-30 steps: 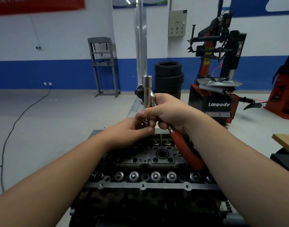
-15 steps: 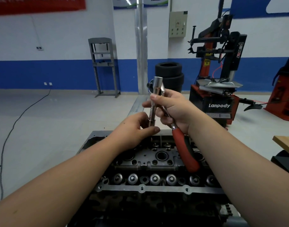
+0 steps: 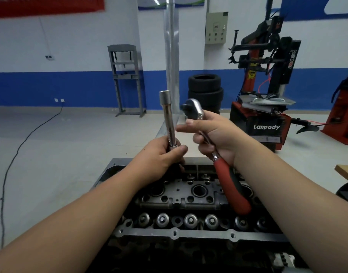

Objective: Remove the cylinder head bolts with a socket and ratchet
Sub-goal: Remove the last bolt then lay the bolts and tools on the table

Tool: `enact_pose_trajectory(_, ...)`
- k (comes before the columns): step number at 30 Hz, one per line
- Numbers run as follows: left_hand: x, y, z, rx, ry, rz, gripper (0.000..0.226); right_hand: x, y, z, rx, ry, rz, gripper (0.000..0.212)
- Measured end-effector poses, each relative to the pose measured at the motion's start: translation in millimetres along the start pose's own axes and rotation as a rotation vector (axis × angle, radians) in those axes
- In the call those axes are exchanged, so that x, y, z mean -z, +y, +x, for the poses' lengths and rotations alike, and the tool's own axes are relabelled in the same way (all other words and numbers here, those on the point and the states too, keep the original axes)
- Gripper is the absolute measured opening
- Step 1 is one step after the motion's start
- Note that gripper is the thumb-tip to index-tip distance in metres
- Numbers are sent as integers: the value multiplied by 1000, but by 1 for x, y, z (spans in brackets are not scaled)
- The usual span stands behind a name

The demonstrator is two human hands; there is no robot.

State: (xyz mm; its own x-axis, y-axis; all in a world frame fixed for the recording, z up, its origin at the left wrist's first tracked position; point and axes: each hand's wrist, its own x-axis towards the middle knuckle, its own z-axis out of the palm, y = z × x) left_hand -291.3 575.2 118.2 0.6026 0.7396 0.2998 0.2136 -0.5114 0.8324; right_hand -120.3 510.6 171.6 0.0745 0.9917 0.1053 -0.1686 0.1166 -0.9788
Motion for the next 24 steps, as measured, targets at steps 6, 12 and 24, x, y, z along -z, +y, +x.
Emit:
enact_pose_trajectory(6, 3, -6, 5, 40, 228, -372, 35, 8, 11, 16, -167, 167, 81, 9)
enact_pose_trajectory(12, 0, -16, 12, 132, 368, -507, 33, 6, 26, 20, -406, 221, 237, 6)
enact_pose_trajectory(24, 4, -19, 7, 278, 308, -573, 22, 33, 31, 41, -472, 146, 252, 12)
